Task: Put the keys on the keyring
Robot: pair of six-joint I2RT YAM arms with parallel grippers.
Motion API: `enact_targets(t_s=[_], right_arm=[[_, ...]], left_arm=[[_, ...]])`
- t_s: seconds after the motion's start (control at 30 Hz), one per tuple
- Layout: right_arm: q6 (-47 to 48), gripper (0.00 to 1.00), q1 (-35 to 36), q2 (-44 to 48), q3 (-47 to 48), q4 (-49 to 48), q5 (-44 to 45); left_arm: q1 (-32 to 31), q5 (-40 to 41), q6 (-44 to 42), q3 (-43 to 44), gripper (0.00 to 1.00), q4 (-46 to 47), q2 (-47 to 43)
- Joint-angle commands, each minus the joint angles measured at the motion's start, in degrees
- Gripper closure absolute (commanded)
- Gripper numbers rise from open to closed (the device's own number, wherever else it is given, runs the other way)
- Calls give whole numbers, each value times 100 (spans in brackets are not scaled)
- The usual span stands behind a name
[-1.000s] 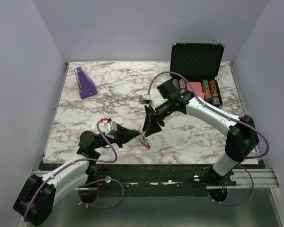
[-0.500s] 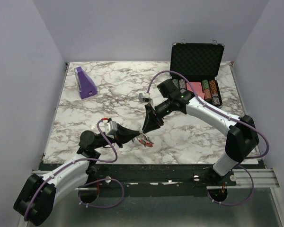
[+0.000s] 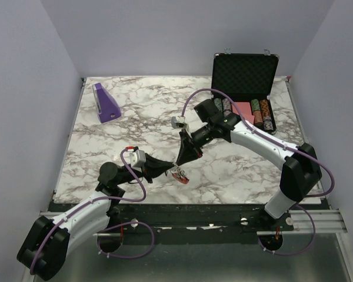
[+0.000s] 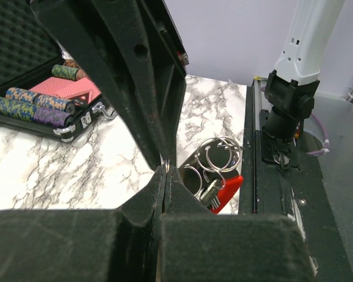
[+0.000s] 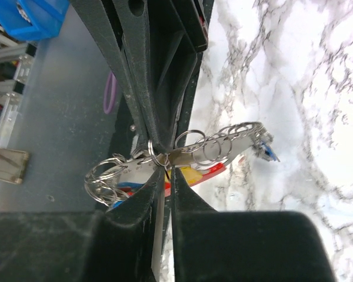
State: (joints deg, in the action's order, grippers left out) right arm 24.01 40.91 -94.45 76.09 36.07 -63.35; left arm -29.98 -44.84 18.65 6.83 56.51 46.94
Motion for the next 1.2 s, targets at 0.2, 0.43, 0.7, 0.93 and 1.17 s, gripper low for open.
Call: enact_targets(t_s=[0.2,0.43,0.7,0.93,1.17], right_arm=[[-10,100,58,85,-139,-162,200],[-177,100,67,24,-288,-425,113],[-932,99,67,155,-674,-1698,-45],[-1987,99,67,358,-1193,-3474,-19],[-2865,98,67,384,-1632,-4660,25]], left_arm=[[9,370,182,-76,100,747,-132],[9,731,463,-208,100,1274,-176],[-52,1196,1034,-279,100,2504,359],[-219,1452,1035,-165,100,2462,422],[-219,1671,877,-384,100,1996,-88]])
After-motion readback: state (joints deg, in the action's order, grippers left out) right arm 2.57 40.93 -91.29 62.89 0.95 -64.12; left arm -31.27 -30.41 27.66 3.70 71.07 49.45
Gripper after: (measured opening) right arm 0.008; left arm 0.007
